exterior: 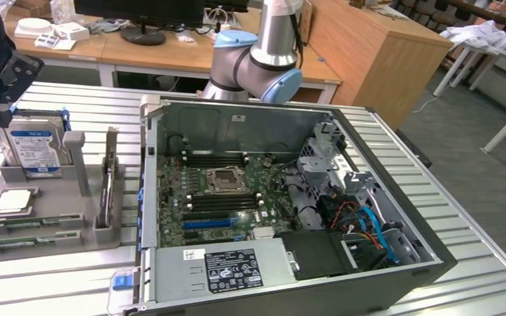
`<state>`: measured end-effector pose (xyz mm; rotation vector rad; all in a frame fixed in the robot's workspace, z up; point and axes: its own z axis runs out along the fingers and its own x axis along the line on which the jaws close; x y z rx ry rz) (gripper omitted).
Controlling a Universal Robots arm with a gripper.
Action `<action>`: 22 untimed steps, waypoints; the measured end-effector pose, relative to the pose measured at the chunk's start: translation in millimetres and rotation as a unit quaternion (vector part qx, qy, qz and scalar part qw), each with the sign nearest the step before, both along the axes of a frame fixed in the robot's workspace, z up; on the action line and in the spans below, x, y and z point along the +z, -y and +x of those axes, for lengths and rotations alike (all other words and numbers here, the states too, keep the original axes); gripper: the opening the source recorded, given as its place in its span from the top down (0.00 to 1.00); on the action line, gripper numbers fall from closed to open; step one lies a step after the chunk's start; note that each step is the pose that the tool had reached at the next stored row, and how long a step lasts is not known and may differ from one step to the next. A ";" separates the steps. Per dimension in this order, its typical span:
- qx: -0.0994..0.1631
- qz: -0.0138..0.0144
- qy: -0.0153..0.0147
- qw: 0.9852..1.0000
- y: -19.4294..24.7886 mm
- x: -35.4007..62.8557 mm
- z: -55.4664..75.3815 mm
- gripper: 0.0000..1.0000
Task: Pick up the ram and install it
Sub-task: 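Reach for the ram, then pick up the ram and move it above insertion slot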
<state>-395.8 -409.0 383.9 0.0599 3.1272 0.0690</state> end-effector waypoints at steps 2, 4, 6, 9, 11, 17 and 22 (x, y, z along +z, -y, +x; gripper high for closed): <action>0.009 0.000 0.000 1.000 0.0 0.0 0.0 0.89; 0.018 0.000 0.000 1.000 0.0 0.0 0.0 0.89; 0.019 0.000 0.000 1.000 0.0 0.0 0.0 0.89; 0.019 0.000 0.000 1.000 0.0 0.0 0.0 0.89; 0.019 0.000 0.000 1.000 0.0 0.0 0.0 0.89; 0.019 0.000 0.000 1.000 0.0 0.0 0.0 0.89; 0.028 0.000 0.000 1.000 0.0 -0.1 0.0 0.89</action>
